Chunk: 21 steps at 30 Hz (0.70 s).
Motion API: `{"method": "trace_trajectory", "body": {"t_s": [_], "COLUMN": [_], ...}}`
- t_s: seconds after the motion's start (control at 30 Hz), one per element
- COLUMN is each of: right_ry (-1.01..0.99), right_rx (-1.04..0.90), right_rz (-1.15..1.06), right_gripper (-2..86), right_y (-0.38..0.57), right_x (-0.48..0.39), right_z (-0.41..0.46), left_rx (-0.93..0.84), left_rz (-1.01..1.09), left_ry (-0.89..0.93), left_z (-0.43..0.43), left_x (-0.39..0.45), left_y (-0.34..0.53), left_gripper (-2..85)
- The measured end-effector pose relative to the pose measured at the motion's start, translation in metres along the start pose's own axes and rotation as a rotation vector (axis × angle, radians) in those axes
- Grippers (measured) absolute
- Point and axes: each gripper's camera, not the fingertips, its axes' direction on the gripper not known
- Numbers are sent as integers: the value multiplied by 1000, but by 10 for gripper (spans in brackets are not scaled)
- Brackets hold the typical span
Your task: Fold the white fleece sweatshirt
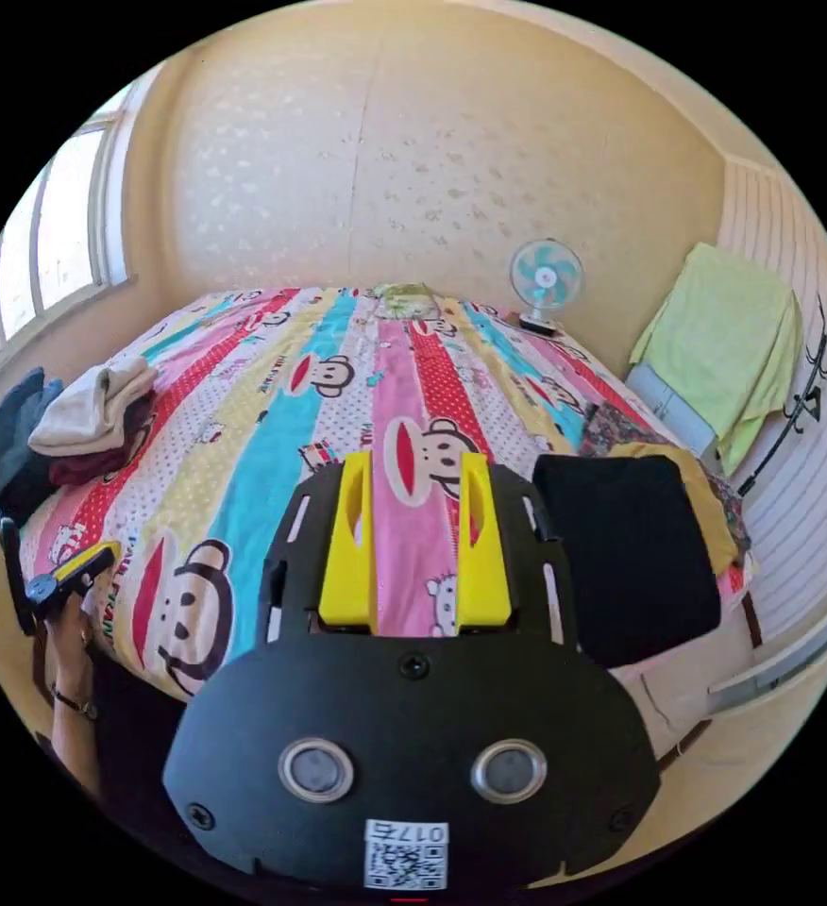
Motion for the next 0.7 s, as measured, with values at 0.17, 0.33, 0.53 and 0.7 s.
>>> {"method": "trace_trajectory", "body": {"t_s": [0.17, 0.33, 0.53, 0.7], "right_ry": [-632, -781, -1093, -1940], "right_rx": [-21, -124, -476, -342], "right_rz": [-324, -521, -112, 595], "right_gripper": [150, 134, 46, 33], "right_y": [-68, -109, -109, -82], "right_x": [-203, -347, -311, -140], "right_z": [71, 129, 234, 268], "left_rx": [-7, -3, -1, 2], "left_rz": [-7, -36, -43, -65], "left_ry": [46, 100, 114, 129], "left_z": [-10, -21, -34, -44], "left_x": [-2, -5, 0, 4], "left_y": [-19, -35, -53, -68], "left_gripper": [-10, -10, -10, -10]}}
